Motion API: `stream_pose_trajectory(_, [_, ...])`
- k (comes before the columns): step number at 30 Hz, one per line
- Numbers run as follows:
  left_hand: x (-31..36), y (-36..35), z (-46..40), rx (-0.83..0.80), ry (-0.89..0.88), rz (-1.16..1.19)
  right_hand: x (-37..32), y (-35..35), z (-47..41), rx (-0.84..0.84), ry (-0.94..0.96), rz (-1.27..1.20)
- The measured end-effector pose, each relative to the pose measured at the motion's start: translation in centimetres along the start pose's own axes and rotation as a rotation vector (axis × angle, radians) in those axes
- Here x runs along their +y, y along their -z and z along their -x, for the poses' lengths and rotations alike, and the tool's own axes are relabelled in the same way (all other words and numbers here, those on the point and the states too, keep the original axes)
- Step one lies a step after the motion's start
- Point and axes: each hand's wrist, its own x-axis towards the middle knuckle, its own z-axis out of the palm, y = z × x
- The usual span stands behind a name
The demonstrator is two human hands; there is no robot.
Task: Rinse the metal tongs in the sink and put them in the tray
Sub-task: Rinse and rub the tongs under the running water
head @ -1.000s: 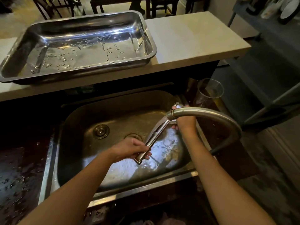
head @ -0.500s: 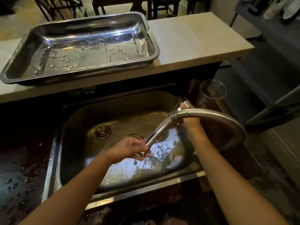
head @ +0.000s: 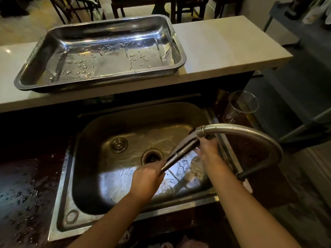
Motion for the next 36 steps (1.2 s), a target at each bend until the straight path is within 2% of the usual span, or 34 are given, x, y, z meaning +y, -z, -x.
stream_pose_trajectory(4, [0.7,-0.4,-0.6,-0.214,0.316,0.446,-0.7,-0.5,0.5,-0.068,0.089,0.040])
stream_pose_trajectory(7, [1.0,0.1,-2.4,-0.379,0.465,0.826,-0.9,-0.9,0.7,-0.107,0.078,0.045])
stream_pose_trajectory(9, [1.0,0.7,-3.7,-0.446,0.512,0.955,-0.6,-1.1,1.2,-0.156,0.056,0.023])
stream_pose_trajectory(13, [1.0,1.5,-5.6,-0.464,0.510,1.000,0.7,-0.9,2.4,-0.266,0.049,-0.018])
stream_pose_trajectory(18, [1.0,0.8,-5.5,-0.475,0.545,0.973,1.8,-0.1,3.1,-0.240,0.163,0.172])
stream_pose_trajectory(24, [1.7,1.1,-6.9,-0.437,0.495,1.016,2.3,0.9,3.1,-0.272,0.146,0.140])
stream_pose_trajectory(31, [-1.5,0.5,-4.7,-0.702,0.473,1.123,0.2,2.1,1.9,-0.271,0.164,0.076])
stream_pose_trajectory(34, [-3.4,0.8,-3.9,-0.794,0.474,1.017,-0.1,2.6,1.9,-0.272,0.161,0.084])
stream_pose_trajectory(36, [-3.6,1.2,-4.2,-0.819,0.415,0.930,0.3,2.3,2.1,-0.273,0.162,0.096])
